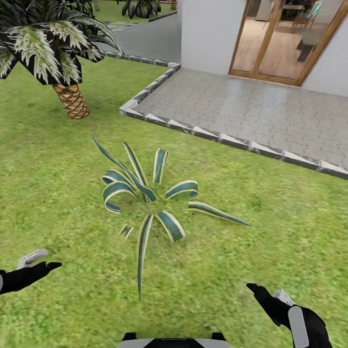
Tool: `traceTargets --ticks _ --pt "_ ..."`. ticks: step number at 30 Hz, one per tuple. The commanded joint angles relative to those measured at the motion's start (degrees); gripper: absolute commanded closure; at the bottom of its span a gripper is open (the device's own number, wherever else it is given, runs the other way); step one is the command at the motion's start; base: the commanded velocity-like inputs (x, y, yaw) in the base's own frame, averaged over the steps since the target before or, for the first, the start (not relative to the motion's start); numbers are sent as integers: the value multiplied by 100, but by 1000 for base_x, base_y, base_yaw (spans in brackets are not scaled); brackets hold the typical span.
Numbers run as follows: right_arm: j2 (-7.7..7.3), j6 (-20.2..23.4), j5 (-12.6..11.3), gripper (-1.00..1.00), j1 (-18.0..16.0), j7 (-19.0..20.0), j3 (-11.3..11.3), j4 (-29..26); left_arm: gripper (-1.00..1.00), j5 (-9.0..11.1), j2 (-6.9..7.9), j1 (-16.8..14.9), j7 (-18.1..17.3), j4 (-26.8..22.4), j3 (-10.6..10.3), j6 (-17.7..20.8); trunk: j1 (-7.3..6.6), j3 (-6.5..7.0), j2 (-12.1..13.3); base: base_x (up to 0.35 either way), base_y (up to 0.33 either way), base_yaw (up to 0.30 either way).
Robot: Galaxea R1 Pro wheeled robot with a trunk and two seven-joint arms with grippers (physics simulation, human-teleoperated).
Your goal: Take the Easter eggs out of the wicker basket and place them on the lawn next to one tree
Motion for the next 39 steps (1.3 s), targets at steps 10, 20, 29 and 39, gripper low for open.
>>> traceTargets --ticks 10,20,29,39 --pt "7 26 61 -100 -6 43 -33 129 -100 -16 -2 -6 -15 -4 18 31 3 -8 -10 35 113 0" --pt "7 25 67 -100 -6 43 -39 183 -100 -16 -2 -5 -23 -5 18 -109 3 -8 -10 6 160 0" --pt "7 25 67 -100 -6 43 -42 185 -100 -16 -2 -8 -33 -4 18 -118 3 -8 -10 -27 78 0" --pt "7 25 67 -100 -6 43 -44 185 -100 -16 -2 -6 -44 -5 18 -119 3 -8 -10 -5 60 0"
